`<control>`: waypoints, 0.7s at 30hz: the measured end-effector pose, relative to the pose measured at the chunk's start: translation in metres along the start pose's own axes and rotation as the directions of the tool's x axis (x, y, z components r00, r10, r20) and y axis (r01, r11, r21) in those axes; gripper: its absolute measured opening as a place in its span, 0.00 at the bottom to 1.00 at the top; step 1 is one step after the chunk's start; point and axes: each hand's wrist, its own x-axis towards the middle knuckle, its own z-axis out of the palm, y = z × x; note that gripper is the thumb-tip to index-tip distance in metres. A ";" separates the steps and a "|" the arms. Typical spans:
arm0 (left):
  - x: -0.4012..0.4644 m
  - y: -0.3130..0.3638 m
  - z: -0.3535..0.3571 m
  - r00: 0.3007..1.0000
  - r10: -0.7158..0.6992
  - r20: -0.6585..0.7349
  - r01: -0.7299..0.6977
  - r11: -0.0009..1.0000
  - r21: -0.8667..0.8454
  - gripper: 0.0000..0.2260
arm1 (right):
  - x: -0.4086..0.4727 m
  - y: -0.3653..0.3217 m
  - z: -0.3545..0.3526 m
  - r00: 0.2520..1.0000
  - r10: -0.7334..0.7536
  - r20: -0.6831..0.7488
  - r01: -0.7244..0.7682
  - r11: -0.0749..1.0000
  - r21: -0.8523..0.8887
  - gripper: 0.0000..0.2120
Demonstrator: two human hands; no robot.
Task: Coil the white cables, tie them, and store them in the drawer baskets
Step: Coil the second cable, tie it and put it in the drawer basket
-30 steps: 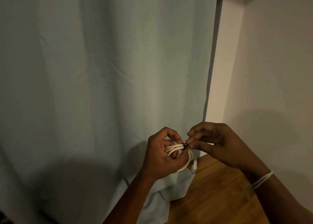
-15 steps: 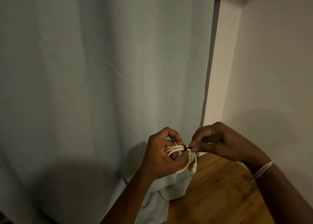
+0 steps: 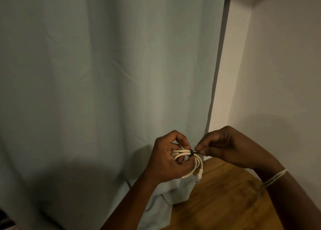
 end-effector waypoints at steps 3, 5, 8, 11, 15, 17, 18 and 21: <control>0.000 -0.001 0.002 1.000 -0.012 -0.027 0.011 0.999 -0.032 0.15 | -0.002 0.000 0.006 0.998 0.004 -0.061 -0.008 0.998 -0.063 0.07; 0.001 -0.002 0.003 0.999 -0.009 -0.040 0.008 0.999 -0.038 0.15 | -0.003 0.000 0.010 0.994 -0.004 -0.112 -0.010 0.992 -0.126 0.06; 0.004 -0.002 0.006 0.999 0.019 -0.032 -0.020 1.000 -0.023 0.15 | -0.003 -0.001 0.015 0.984 -0.043 -0.170 0.015 0.987 -0.160 0.06; 0.004 -0.004 0.006 0.999 0.032 -0.028 -0.032 0.999 -0.016 0.15 | -0.002 0.000 0.020 0.970 -0.036 -0.241 0.010 0.994 -0.107 0.08; 0.003 -0.007 0.006 0.999 0.036 -0.033 -0.038 0.998 -0.051 0.14 | -0.004 0.010 0.021 0.969 -0.009 -0.248 0.027 0.997 0.068 0.10; 0.004 -0.008 0.007 0.998 0.050 -0.043 -0.052 0.997 -0.052 0.14 | -0.007 0.015 0.023 0.978 -0.022 -0.207 0.059 0.983 0.176 0.12; 0.005 -0.009 0.007 0.997 0.057 -0.051 -0.060 0.997 -0.051 0.13 | -0.008 0.017 0.025 0.984 -0.029 -0.175 0.067 0.974 0.218 0.13; 0.006 -0.013 0.008 0.994 0.057 -0.088 -0.062 0.997 -0.051 0.13 | -0.012 0.020 0.032 0.991 -0.012 -0.133 0.045 0.969 0.242 0.17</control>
